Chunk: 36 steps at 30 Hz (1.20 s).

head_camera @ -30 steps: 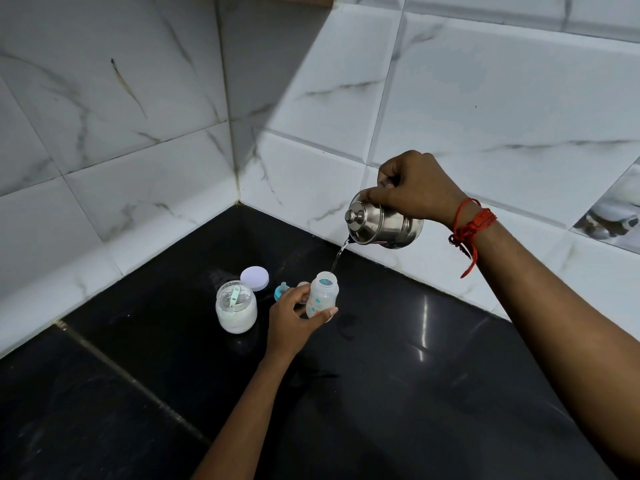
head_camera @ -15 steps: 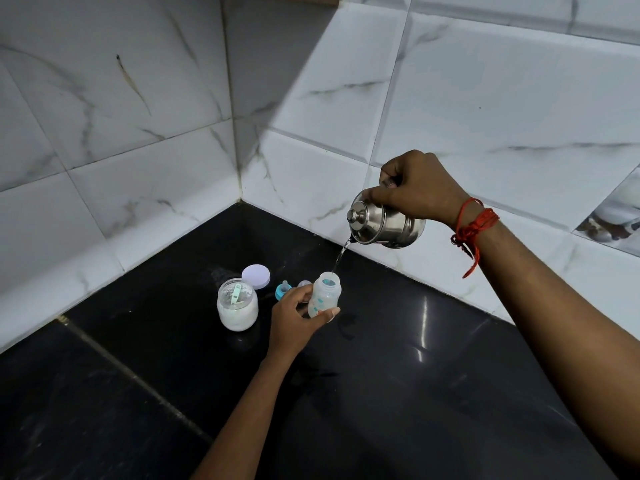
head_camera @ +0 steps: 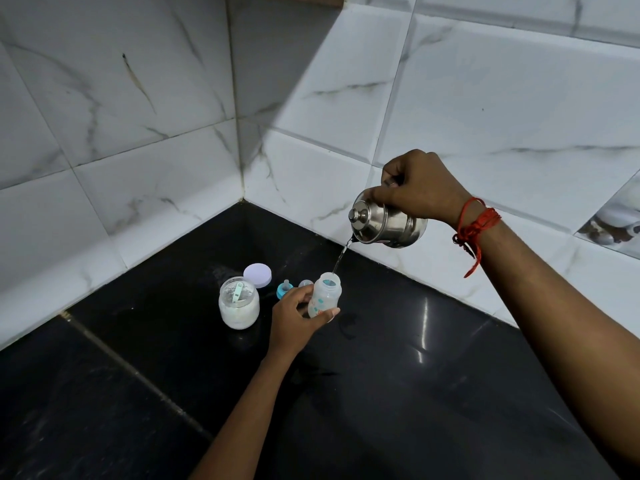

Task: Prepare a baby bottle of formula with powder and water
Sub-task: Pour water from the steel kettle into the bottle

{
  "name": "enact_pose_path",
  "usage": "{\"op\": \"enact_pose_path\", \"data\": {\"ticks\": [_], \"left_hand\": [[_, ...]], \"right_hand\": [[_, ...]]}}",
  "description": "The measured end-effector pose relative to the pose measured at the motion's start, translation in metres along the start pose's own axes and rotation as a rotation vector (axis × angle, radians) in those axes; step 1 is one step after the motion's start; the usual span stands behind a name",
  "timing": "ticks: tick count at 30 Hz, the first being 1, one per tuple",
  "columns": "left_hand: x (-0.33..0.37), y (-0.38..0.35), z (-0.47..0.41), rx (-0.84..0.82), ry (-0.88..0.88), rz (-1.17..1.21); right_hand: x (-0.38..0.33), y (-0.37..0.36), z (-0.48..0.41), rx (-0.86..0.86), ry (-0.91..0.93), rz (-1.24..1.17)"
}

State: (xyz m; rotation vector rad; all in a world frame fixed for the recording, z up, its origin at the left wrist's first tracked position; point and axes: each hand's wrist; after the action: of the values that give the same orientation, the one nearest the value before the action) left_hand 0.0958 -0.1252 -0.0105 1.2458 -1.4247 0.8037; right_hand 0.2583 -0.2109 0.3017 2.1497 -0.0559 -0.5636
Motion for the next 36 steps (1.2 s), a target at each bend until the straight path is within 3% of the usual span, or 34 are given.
{"op": "enact_pose_path", "data": {"ticks": [15,33,36], "left_hand": [[0.008,0.0,0.004,-0.002,0.007,0.018],[0.052,0.003,0.008,-0.021,-0.055,0.078],[0.055,0.001,0.013,-0.019,-0.042,0.073]], "right_hand": [[0.011,-0.001,0.006,0.009,-0.035,-0.03],[0.067,-0.039,0.05,0.065,-0.368,-0.364],[0.085,-0.043,0.055,0.077,-0.451,-0.523]]}}
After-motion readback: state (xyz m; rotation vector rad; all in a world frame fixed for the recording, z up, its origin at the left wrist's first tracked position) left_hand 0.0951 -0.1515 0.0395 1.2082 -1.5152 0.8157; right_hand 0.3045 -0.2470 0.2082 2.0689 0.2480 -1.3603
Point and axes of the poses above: each hand's wrist, its own z-axis away from the middle knuckle, its own y-axis out of the back of the hand, x = y × z, and after that the axes turned 13 degrees about x, right-handed
